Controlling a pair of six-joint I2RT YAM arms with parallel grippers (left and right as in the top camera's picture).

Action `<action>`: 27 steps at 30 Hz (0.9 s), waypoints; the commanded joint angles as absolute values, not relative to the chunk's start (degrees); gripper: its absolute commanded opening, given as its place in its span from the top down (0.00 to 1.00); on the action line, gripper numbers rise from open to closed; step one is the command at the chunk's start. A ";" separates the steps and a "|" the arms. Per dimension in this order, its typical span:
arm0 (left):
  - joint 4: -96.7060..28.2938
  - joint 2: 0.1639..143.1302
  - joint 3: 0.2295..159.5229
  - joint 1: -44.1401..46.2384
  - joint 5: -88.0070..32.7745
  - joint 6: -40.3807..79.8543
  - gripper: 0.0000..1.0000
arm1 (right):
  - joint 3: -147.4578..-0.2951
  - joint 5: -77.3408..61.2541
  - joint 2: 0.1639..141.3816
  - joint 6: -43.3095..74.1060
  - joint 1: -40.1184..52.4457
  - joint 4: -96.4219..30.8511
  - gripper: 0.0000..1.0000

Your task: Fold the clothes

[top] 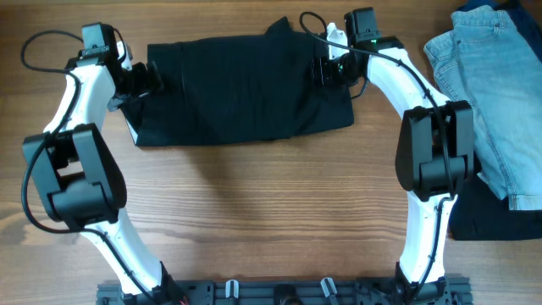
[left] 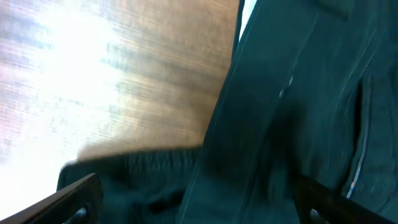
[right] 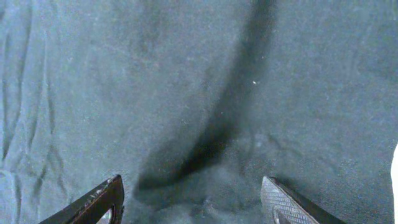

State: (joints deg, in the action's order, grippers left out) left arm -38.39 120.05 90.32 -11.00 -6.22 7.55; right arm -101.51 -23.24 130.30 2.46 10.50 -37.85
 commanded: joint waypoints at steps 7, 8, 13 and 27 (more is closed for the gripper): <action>-21.30 126.76 90.21 -11.46 -11.57 5.76 0.04 | -101.49 -22.92 130.52 1.65 10.37 -38.06 0.29; -19.49 127.85 90.21 -11.42 -13.26 4.80 0.04 | -101.49 -22.92 130.52 1.67 10.39 -38.15 0.29; -11.35 133.05 90.21 -11.29 -16.29 4.67 0.08 | -101.49 -22.94 130.52 1.69 10.39 -39.31 0.29; -6.90 127.68 90.24 -10.22 -22.65 9.87 0.96 | -101.49 -22.92 130.52 1.72 10.39 -38.52 0.26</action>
State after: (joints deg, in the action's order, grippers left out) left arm -6.31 132.97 90.43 -11.00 -20.12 8.73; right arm -101.51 -23.24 130.30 2.46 10.50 -39.22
